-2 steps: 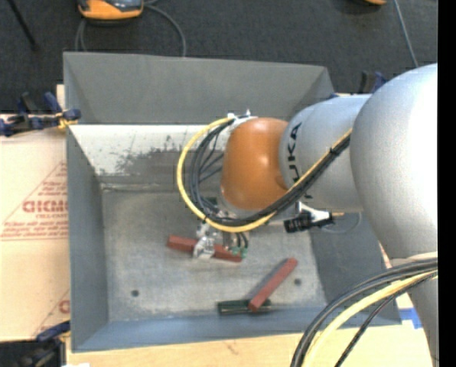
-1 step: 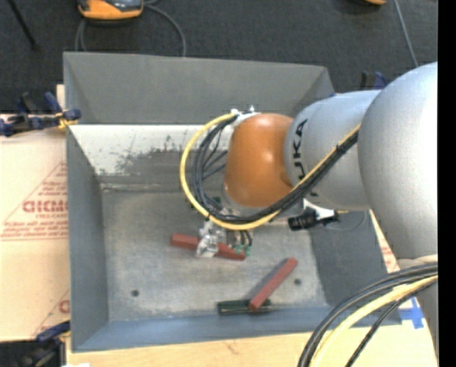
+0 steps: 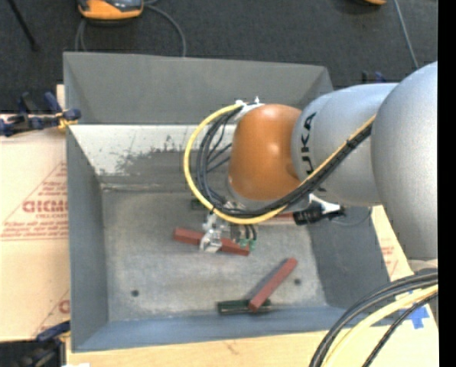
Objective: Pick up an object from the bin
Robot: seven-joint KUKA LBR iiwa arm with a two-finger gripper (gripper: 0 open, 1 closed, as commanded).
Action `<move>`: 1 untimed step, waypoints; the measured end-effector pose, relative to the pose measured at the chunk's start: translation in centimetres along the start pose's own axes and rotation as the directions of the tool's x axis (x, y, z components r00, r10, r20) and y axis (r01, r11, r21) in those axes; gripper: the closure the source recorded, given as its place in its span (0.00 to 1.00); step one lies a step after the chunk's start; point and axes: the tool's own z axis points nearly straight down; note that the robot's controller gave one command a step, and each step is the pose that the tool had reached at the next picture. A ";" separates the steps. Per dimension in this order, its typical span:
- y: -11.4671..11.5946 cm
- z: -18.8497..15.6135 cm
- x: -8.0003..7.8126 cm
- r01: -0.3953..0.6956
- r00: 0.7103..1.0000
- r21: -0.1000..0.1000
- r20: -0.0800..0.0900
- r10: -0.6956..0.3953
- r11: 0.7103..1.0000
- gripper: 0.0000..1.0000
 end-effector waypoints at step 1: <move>0.0 -1.8 -0.1 -0.001 1.000 -0.002 0.007 0.001 1.000 1.00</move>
Offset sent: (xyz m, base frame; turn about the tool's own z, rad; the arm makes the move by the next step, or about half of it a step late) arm -0.0001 0.0000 0.0142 0.0000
